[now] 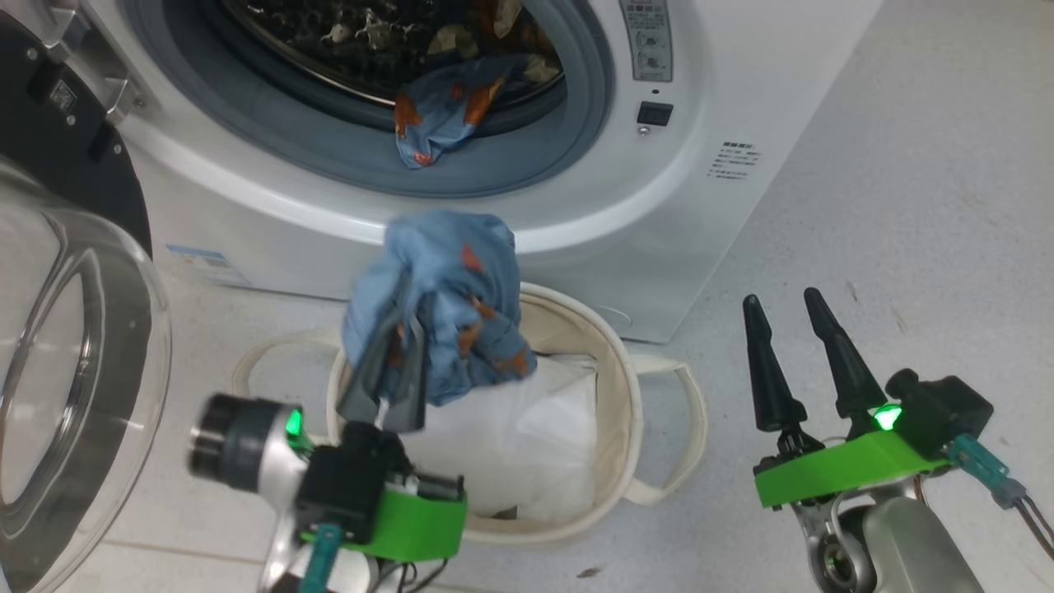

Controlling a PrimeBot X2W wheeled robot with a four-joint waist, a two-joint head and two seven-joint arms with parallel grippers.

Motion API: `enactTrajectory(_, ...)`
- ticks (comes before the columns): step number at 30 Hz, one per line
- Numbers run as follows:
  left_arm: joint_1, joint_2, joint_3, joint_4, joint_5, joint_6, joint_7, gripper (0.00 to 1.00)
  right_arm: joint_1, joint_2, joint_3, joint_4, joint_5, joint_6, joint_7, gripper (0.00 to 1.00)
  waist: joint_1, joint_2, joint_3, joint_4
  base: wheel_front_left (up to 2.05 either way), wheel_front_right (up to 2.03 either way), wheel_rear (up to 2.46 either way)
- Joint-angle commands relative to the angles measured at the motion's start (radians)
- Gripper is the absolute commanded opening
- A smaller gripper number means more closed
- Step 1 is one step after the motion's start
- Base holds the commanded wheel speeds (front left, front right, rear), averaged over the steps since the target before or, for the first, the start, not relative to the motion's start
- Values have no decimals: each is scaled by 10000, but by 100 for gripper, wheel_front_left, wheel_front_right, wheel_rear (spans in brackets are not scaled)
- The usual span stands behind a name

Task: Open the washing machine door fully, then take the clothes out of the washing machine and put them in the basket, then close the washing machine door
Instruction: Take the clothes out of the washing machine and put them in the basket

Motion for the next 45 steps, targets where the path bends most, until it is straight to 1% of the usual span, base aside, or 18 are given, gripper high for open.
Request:
enactTrajectory(1, -142, 125, 208, -43, -89, -80, -34, 0, -66, 18, 184, -341, -57, 2, -92, 100, 1, 0, 80, 12, 0, 0, 0)
enactTrajectory(12, -719, -523, -300, 2064, -148, -381, -34, 0, -280, 18, 108, -469, -178, 2, -92, 100, 1, 0, 773, -19, 0, 0, 0)
enactTrajectory(15, -1096, -679, -264, 2854, -247, -482, -34, 0, -382, 18, 123, -546, -170, 2, -92, 100, 1, 0, 1074, -110, 0, 0, 0)
enactTrajectory(23, -2247, -1011, 55, 5528, -615, -774, -34, 0, -780, 18, 26, -694, -44, 2, -92, 100, 1, 0, 1972, -491, 0, 0, 0)
enactTrajectory(28, -2747, -1166, 193, 6983, -712, -919, -34, 0, -991, 18, 0, -728, 75, 2, -92, 100, 1, 0, 2322, -715, 0, 0, 0)
enactTrajectory(29, -2747, -1166, 193, 6983, -712, -919, -34, 0, -991, 18, 0, -728, 75, 2, -92, 100, 1, 0, 2322, -715, 0, 0, 0)
enactTrajectory(35, -3069, -1329, 142, 8289, -714, -1103, -34, 0, -1146, 18, -8, -751, 148, 2, -92, 100, 1, 0, 2533, -840, 0, 0, 0)
enactTrajectory(39, -3199, -1411, 60, 8886, -752, -1178, -34, 0, -1194, 18, 8, -751, 152, 2, -92, 100, 1, 0, 2577, -832, 0, 0, 0)
enactTrajectory(40, -3221, -1426, 54, 8971, -776, -1179, -34, 14, -1199, 18, 10, -751, 147, 2, -92, 100, 1, 0, 2572, -818, 0, 0, 0)
enactTrajectory(41, -3223, -1440, 48, 9117, -832, -1221, -34, 100, -1202, 18, 10, -751, 140, 2, -92, 100, 1, 0, 2557, -803, 0, 0, 0)
enactTrajectory(45, -3283, -1472, -20, 9038, -925, -1309, -34, 100, -1186, 18, -25, -740, 64, 2, -92, 100, 1, 0, 2436, -662, 0, 0, 0)
